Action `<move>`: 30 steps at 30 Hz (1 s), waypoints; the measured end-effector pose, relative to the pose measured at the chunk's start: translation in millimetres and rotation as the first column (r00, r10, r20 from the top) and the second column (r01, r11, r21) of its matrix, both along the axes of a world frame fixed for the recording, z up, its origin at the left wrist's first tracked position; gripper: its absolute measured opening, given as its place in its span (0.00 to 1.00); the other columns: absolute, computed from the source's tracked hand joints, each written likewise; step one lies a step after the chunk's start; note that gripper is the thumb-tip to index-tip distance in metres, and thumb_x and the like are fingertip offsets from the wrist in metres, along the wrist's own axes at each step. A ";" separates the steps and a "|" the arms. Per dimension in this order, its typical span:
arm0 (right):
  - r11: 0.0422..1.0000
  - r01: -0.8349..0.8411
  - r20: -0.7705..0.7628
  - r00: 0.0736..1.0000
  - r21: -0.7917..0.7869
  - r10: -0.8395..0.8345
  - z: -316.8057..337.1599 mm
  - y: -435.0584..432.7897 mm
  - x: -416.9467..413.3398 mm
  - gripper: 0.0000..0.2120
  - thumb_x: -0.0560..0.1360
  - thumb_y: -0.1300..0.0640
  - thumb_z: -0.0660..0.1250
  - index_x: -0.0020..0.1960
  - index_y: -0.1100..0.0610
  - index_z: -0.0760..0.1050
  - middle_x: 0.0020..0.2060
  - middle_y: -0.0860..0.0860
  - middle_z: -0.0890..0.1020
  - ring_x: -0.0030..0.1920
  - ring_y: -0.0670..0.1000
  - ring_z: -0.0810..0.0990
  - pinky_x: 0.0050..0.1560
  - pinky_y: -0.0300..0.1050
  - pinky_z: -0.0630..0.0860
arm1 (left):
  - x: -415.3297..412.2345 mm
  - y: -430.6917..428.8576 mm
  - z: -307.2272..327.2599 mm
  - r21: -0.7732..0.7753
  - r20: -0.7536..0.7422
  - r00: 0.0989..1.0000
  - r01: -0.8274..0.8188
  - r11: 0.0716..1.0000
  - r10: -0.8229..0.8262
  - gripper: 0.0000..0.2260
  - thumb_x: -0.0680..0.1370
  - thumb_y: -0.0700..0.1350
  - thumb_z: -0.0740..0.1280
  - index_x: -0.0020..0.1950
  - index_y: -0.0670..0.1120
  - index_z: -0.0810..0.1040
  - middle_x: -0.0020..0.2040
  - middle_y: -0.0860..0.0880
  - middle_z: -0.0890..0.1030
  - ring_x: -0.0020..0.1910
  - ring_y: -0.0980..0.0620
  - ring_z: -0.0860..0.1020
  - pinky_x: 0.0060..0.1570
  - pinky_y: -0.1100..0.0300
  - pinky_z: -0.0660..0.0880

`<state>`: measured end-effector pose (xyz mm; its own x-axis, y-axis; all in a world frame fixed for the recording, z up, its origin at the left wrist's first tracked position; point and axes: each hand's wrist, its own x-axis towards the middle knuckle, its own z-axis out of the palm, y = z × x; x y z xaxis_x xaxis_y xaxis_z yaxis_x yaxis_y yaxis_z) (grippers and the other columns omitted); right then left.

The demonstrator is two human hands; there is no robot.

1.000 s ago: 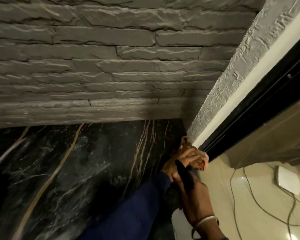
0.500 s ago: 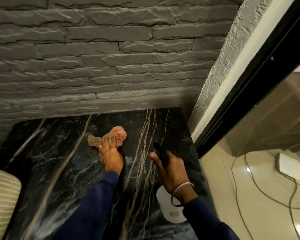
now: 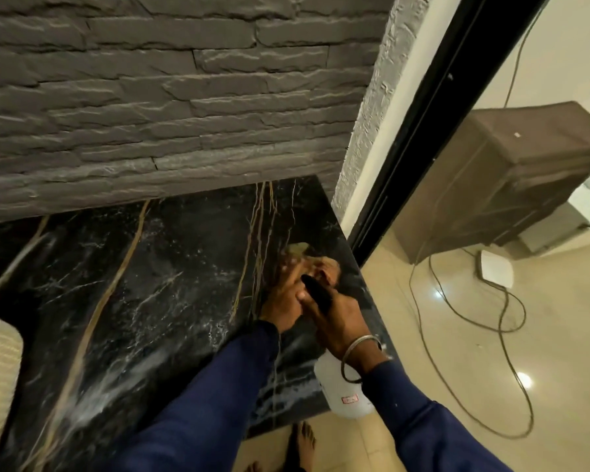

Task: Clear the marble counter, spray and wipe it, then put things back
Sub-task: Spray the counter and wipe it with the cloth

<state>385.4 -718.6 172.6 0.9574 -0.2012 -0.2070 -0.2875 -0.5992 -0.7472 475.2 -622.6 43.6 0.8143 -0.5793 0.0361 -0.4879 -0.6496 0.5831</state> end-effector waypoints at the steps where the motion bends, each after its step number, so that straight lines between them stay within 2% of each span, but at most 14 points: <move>1: 0.999 0.010 -0.017 1.000 0.053 -0.009 -2.2 1.7 -4.6 0.22 0.78 0.41 0.60 0.69 0.49 0.71 0.48 0.50 0.81 0.42 0.46 0.80 0.46 0.43 0.80 | 4.2 12.8 -1.4 -0.121 -0.011 0.996 -0.084 0.989 0.083 0.21 0.83 0.48 0.61 0.76 0.51 0.65 0.75 0.50 0.67 0.74 0.50 0.67 0.72 0.51 0.66; 3: 0.991 0.000 -0.051 0.999 0.137 0.007 -9.2 5.8 -13.2 0.25 0.76 0.37 0.59 0.68 0.48 0.71 0.48 0.50 0.81 0.41 0.46 0.80 0.48 0.45 0.80 | 23.5 57.2 -3.7 -0.230 -0.019 0.918 -0.389 0.892 0.396 0.20 0.80 0.61 0.61 0.71 0.61 0.65 0.65 0.55 0.76 0.63 0.55 0.76 0.64 0.50 0.73; 5: 0.987 -0.035 -0.048 0.998 0.157 0.042 -6.1 15.3 -20.1 0.35 0.69 0.28 0.55 0.68 0.46 0.71 0.49 0.50 0.82 0.45 0.47 0.81 0.50 0.48 0.80 | 41.1 108.2 -18.3 -0.318 -0.087 0.711 -0.683 0.657 0.697 0.22 0.79 0.59 0.64 0.72 0.61 0.65 0.61 0.56 0.79 0.59 0.55 0.79 0.62 0.43 0.73; 7: 0.982 -0.003 -0.026 1.000 0.189 0.008 -9.0 17.3 -20.9 0.46 0.61 0.20 0.50 0.65 0.49 0.74 0.48 0.48 0.82 0.45 0.46 0.81 0.48 0.43 0.80 | 47.3 142.0 -26.5 -0.166 -0.112 0.503 -0.860 0.483 0.857 0.24 0.79 0.45 0.65 0.75 0.45 0.65 0.66 0.56 0.77 0.66 0.55 0.74 0.68 0.38 0.67; 9: 0.969 0.027 -0.026 0.999 0.246 -0.021 -11.1 14.6 -23.9 0.49 0.58 0.18 0.49 0.62 0.51 0.75 0.45 0.48 0.82 0.42 0.47 0.81 0.43 0.39 0.80 | 42.2 151.8 -37.5 0.044 -0.100 0.362 -0.929 0.368 0.927 0.30 0.75 0.39 0.67 0.76 0.39 0.62 0.74 0.41 0.66 0.73 0.38 0.64 0.71 0.36 0.61; 11: 0.953 0.042 -0.020 0.999 0.300 -0.037 -13.2 8.3 -30.8 0.46 0.58 0.19 0.52 0.60 0.51 0.75 0.43 0.50 0.82 0.37 0.47 0.80 0.40 0.44 0.81 | 47.3 120.6 -40.8 0.056 -0.133 0.442 -0.890 0.452 0.887 0.28 0.73 0.39 0.68 0.73 0.38 0.67 0.71 0.34 0.67 0.70 0.32 0.67 0.70 0.38 0.64; 14: 0.946 0.081 -0.027 0.997 0.315 -0.076 -10.9 -11.2 -38.5 0.37 0.63 0.24 0.57 0.60 0.49 0.75 0.42 0.52 0.83 0.38 0.50 0.82 0.41 0.51 0.82 | 50.2 38.5 -44.2 -0.241 -0.204 0.607 -0.792 0.561 0.769 0.18 0.78 0.46 0.64 0.68 0.49 0.72 0.65 0.42 0.76 0.63 0.44 0.75 0.69 0.41 0.69; 16: 0.964 0.089 -0.007 0.996 0.252 -0.090 -10.4 -30.1 -41.2 0.32 0.67 0.29 0.57 0.63 0.46 0.74 0.42 0.49 0.83 0.38 0.46 0.82 0.40 0.43 0.81 | 50.1 -42.8 -52.6 -0.289 -0.084 0.879 -0.473 0.832 0.470 0.16 0.82 0.48 0.58 0.69 0.60 0.69 0.68 0.48 0.73 0.67 0.50 0.72 0.72 0.46 0.65; 17: 0.979 0.064 0.030 0.997 0.195 -0.071 -10.0 -40.0 -42.1 0.32 0.68 0.29 0.55 0.65 0.44 0.73 0.42 0.48 0.82 0.36 0.44 0.81 0.38 0.40 0.80 | 43.6 -78.5 -50.5 -0.152 0.010 0.976 -0.214 0.965 0.218 0.18 0.82 0.47 0.56 0.72 0.59 0.66 0.73 0.50 0.69 0.72 0.52 0.67 0.75 0.49 0.61; 19: 0.990 0.055 0.053 0.997 0.132 -0.063 -8.3 -58.4 -45.1 0.33 0.68 0.28 0.53 0.64 0.45 0.73 0.39 0.50 0.82 0.30 0.45 0.78 0.34 0.44 0.79 | 29.6 -136.3 -35.0 0.059 -0.037 0.991 0.131 0.990 -0.129 0.23 0.81 0.49 0.52 0.76 0.53 0.64 0.78 0.51 0.60 0.77 0.51 0.58 0.78 0.50 0.51; 22: 0.983 0.097 0.043 0.994 0.154 -0.105 -10.8 -74.5 -50.7 0.32 0.68 0.31 0.55 0.60 0.52 0.75 0.37 0.52 0.81 0.28 0.46 0.78 0.29 0.42 0.78 | 10.4 -154.4 -19.3 0.030 -0.137 0.941 0.315 0.949 -0.309 0.20 0.84 0.46 0.55 0.76 0.46 0.65 0.79 0.47 0.58 0.78 0.51 0.54 0.79 0.58 0.43; 26: 0.989 0.030 0.066 0.997 0.142 -0.040 -12.2 -67.0 -51.8 0.32 0.69 0.31 0.55 0.67 0.46 0.72 0.44 0.45 0.81 0.28 0.40 0.76 0.32 0.36 0.77 | -0.3 -80.4 -39.7 -0.129 -0.136 0.975 0.157 0.979 -0.174 0.20 0.82 0.51 0.53 0.74 0.51 0.67 0.76 0.48 0.64 0.76 0.48 0.61 0.78 0.54 0.54; 28: 0.980 0.019 0.036 0.999 0.196 -0.026 -10.3 -57.7 -51.5 0.33 0.67 0.30 0.55 0.66 0.46 0.72 0.40 0.43 0.80 0.28 0.37 0.76 0.33 0.32 0.75 | 8.3 -23.1 -53.2 -0.276 -0.265 0.950 -0.238 0.931 0.164 0.14 0.82 0.51 0.57 0.66 0.52 0.73 0.68 0.46 0.72 0.66 0.45 0.73 0.68 0.47 0.70; 30: 0.966 -0.005 0.000 1.000 0.258 0.005 -4.6 -44.7 -51.8 0.31 0.68 0.31 0.56 0.66 0.44 0.72 0.38 0.46 0.80 0.29 0.38 0.77 0.32 0.32 0.75 | 10.2 42.6 -55.6 -0.194 -0.240 0.764 -0.643 0.741 0.600 0.14 0.81 0.55 0.57 0.64 0.54 0.73 0.64 0.39 0.73 0.61 0.38 0.75 0.63 0.40 0.72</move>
